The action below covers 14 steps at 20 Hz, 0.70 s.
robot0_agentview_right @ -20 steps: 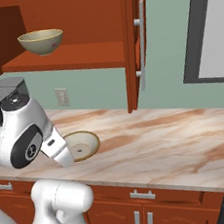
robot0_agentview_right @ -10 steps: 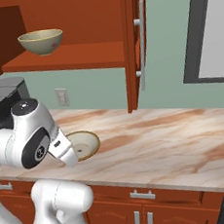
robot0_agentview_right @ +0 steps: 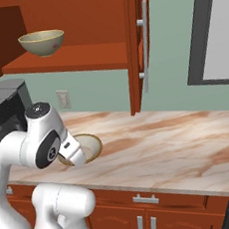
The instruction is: Open the cabinet. Pick the bowls from the counter and place them in the cabinet. Then close the cabinet.
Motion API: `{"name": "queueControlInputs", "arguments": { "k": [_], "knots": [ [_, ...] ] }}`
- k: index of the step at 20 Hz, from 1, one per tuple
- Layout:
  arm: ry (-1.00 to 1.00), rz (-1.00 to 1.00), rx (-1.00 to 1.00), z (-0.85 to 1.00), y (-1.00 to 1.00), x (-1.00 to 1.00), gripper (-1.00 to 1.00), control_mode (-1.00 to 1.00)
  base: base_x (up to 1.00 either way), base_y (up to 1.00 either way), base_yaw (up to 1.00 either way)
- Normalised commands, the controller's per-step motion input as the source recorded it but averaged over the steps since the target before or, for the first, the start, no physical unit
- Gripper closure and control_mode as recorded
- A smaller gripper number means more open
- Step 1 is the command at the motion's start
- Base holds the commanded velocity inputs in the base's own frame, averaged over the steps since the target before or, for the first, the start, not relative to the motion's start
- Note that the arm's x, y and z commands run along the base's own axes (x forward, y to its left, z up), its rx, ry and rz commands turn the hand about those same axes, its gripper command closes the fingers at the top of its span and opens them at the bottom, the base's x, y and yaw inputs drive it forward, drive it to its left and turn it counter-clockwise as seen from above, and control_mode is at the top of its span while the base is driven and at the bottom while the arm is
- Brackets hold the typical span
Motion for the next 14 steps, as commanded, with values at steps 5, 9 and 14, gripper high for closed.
{"name": "queueControlInputs", "arguments": {
  "k": [5,9,14],
  "knots": [
    [0.00,0.06,0.00,-0.27,0.00,0.28,-1.00,-1.00,0.00,0.00,0.00],
    [0.00,0.04,0.00,-0.31,0.00,0.19,-1.00,-1.00,0.00,0.00,0.00],
    [0.00,0.01,0.00,-0.17,-0.13,0.16,-1.00,-1.00,0.00,0.00,0.00]
  ]
}}
